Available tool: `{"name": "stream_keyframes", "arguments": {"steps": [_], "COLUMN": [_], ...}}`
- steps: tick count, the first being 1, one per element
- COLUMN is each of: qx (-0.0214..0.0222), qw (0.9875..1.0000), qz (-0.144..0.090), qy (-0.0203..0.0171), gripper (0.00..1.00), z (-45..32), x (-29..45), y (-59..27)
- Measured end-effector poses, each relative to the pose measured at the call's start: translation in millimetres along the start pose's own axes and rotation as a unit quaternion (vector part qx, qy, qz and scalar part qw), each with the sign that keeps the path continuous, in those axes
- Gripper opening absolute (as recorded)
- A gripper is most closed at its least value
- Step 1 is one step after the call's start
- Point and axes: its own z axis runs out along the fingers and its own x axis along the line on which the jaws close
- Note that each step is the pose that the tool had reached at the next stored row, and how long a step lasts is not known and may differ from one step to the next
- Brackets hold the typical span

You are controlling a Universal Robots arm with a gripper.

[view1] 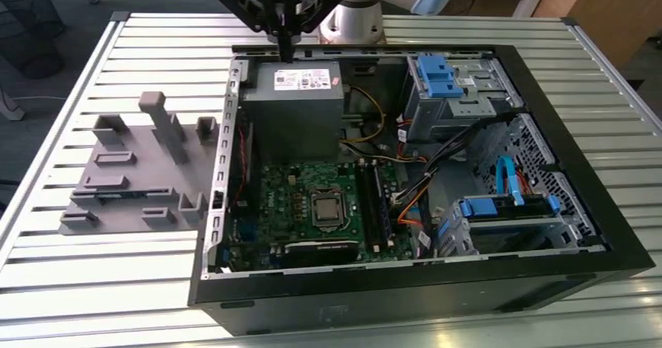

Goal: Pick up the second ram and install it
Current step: 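Reach for the second ram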

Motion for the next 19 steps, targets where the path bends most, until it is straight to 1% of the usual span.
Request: {"name": "stream_keyframes", "arguments": {"steps": [19], "qx": [0.0000], "qw": [1.0000], "qz": [0.000], "qy": [0.0000], "gripper": [0.11], "z": [0.1], "x": [7.3], "y": [-0.6]}}
